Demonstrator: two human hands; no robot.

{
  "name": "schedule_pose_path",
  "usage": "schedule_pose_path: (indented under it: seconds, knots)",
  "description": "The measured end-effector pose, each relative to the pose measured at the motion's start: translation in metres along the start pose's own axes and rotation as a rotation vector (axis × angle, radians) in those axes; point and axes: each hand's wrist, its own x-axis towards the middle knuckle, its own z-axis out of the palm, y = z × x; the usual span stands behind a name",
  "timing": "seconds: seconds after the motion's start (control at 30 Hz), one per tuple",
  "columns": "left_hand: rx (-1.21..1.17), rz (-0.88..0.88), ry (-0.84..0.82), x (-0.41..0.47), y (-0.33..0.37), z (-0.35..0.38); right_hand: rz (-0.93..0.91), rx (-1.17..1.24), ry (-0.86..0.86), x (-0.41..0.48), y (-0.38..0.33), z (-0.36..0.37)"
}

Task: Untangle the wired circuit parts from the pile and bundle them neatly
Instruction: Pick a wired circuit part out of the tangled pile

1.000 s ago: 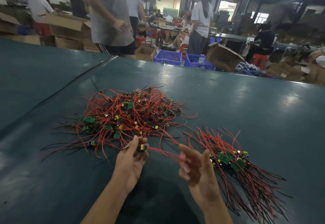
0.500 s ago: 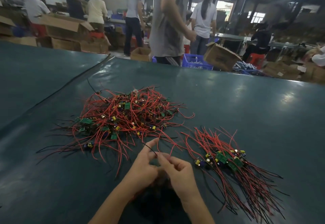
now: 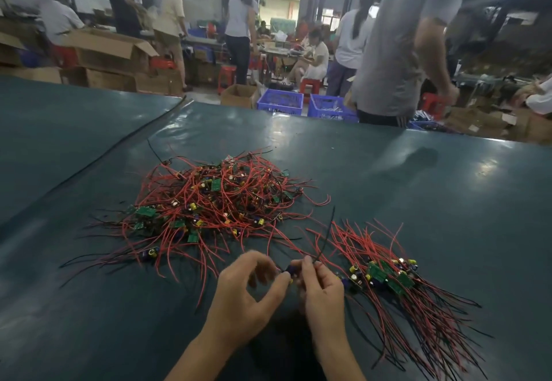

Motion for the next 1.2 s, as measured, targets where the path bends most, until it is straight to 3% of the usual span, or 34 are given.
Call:
schedule_pose_path:
  seconds: [0.07, 0.17, 0.23, 0.3, 0.4, 0.47, 0.53, 0.6, 0.67, 0.9, 1.2]
  knots:
    - [-0.200, -0.197, -0.133, -0.003, 0.005, 0.006, -0.011, 0.050, 0.017, 0.000, 0.000, 0.000]
    - [-0.313, -0.457, -0.314, -0.004, 0.008, 0.012, -0.039, 0.053, 0.053, -0.001, 0.001, 0.001]
    - [-0.357, -0.520, -0.356, -0.003, 0.008, 0.012, -0.045, 0.094, 0.096, -0.001, 0.001, 0.001]
    - [-0.319, -0.476, -0.374, -0.004, 0.007, 0.013, -0.035, 0.172, 0.152, 0.001, -0.001, -0.001]
    - [-0.258, -0.431, -0.342, -0.007, 0.009, 0.016, 0.016, 0.323, 0.188, 0.005, -0.007, -0.005]
    - [-0.400, -0.535, -0.321, -0.007, 0.013, 0.022, 0.067, 0.362, 0.162, 0.004, -0.009, -0.006]
    - [-0.552, -0.632, -0.192, -0.006, 0.018, 0.029, 0.118, 0.346, 0.127, 0.001, -0.010, -0.004]
    - [-0.550, -0.650, -0.011, -0.005, 0.017, 0.030, 0.153, 0.330, 0.103, -0.001, -0.009, -0.001]
    - [-0.523, -0.628, 0.065, -0.003, 0.013, 0.027, 0.160, 0.301, 0.075, -0.003, -0.009, 0.001]
    - [-0.574, -0.792, 0.046, -0.002, 0.005, 0.022, 0.143, 0.206, -0.046, -0.009, -0.007, 0.007]
    - [-0.566, -0.660, 0.062, 0.000, 0.005, 0.017, 0.171, 0.260, 0.050, 0.000, -0.005, 0.000]
